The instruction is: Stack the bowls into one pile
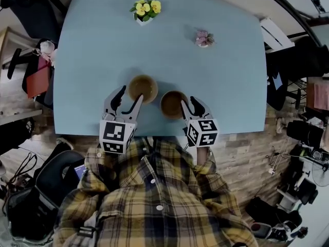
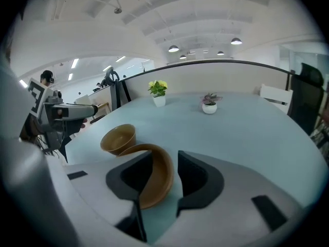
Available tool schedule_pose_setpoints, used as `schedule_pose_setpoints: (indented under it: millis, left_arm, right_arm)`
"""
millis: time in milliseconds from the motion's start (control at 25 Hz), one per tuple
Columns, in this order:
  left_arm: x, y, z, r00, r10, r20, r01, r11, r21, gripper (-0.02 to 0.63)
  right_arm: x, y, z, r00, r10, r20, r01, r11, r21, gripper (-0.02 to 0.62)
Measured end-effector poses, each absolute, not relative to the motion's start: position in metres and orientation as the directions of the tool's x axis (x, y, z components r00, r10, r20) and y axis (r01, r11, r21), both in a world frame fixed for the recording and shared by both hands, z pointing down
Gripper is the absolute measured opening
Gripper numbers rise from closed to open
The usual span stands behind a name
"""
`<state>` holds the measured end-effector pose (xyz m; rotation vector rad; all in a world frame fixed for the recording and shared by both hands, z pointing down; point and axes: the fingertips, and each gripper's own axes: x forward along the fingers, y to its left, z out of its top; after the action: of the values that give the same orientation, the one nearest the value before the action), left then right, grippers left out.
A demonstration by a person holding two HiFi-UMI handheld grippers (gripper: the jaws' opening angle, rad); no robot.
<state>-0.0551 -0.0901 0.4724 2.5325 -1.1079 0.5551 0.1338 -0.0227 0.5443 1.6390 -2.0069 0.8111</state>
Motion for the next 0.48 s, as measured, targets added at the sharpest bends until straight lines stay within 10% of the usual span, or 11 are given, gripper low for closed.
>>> schedule_pose_setpoints:
  millis: [480]
  left_arm:
    - [-0.06,-0.096,0.501,0.641,-0.56,0.525,-0.718,-0.679,0.153,0.215]
  right_arm:
    - [0.138,-0.015,0.516,-0.157,-0.806,0.571,-0.966,0.004,-0.259,0.135]
